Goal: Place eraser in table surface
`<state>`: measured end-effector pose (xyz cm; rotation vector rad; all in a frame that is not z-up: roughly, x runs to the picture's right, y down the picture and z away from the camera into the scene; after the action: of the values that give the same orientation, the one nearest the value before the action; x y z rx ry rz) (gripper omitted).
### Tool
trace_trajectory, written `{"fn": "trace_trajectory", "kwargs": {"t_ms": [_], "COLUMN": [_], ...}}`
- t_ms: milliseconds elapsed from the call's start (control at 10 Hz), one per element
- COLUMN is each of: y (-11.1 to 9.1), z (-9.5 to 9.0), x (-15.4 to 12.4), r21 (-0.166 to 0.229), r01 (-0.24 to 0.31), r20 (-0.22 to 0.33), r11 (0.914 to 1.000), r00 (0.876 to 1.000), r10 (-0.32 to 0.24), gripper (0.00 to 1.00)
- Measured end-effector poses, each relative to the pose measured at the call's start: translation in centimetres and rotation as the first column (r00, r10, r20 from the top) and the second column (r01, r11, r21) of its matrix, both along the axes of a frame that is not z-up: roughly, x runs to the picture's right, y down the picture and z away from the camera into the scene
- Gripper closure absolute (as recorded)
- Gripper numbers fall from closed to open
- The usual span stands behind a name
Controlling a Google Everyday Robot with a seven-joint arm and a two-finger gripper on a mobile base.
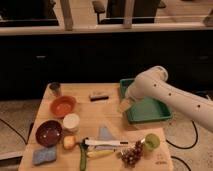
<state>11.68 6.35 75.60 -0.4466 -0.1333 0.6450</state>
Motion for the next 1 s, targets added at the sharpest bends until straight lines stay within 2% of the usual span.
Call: {"fn": "trace_trajectory", "kwargs": {"t_ms": [1000], "y": [-1.6], "z": [2.2], "x": [-1.3], "r21": [0.019], "r01": [-0.043], "r20": [0.009], "r11": [0.9989], "r00": [0.999], "r10": [0.043], "gripper": [0.20]}}
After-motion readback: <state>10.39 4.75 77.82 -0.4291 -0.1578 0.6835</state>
